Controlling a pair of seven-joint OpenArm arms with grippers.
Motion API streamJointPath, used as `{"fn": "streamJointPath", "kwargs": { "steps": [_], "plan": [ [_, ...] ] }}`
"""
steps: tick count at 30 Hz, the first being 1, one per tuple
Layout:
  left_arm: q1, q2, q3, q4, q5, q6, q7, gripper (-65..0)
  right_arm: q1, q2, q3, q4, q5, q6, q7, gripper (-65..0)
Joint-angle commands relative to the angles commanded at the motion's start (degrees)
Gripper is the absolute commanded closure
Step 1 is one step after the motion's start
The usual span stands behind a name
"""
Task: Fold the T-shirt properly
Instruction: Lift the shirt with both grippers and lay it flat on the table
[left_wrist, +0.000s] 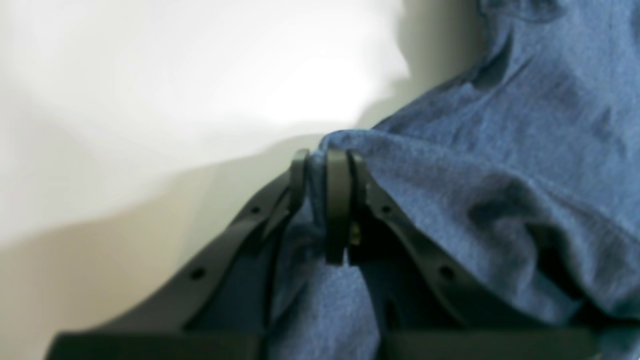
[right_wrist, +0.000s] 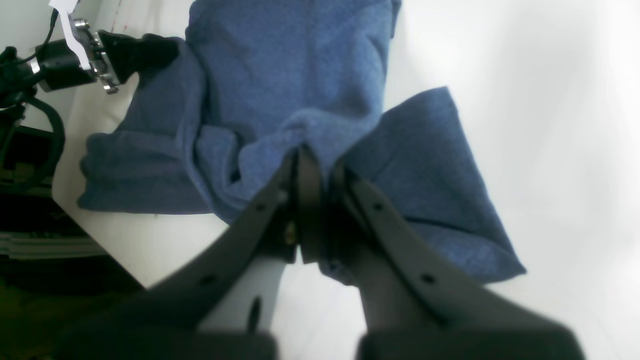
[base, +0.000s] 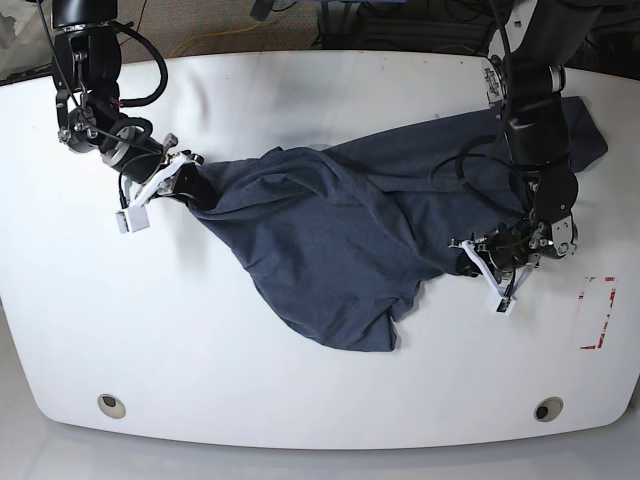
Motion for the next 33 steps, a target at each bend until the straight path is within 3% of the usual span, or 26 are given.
{"fn": "streamJointPath", "kwargs": {
  "steps": [9, 15, 24, 27, 29, 33],
  "plan": [
    [6.0, -1.9, -4.0, 27.8, 0.0, -0.1, 13.9, 0.0, 2.4, -0.4, 0.1, -4.8, -3.4, 0.00, -0.1, 0.0],
    [5.9, -2.1, -6.6, 37.5, 0.3, -0.1, 19.4, 0.0, 7.6, 0.1, 0.0, -8.1, -3.9, 0.00, -0.2, 0.0],
    [-6.8, -3.1, -6.3, 39.3, 0.3, 0.1, 25.8, 0.0, 26.7, 5.5, -5.4, -17.3, -3.6, 0.00, -0.2, 0.0],
    [-11.9, -3.1, -5.9, 39.6, 0.4, 2.9, 25.9, 0.0, 35.5, 6.4, -8.7, -20.5, -3.6, 0.09, -0.2, 0.0],
    [-13.4, -3.2, -5.5, 39.7, 0.0, 4.9, 28.7, 0.0, 41.0, 7.0, -11.0, -22.0, -3.6, 0.09, -0.2, 0.0],
    [-14.0, -3.2, -5.8, 45.5, 0.0, 5.5, 30.1, 0.0, 51.4, 8.4, -15.3, -24.6, -3.5, 0.09, -0.3, 0.0]
  ]
}}
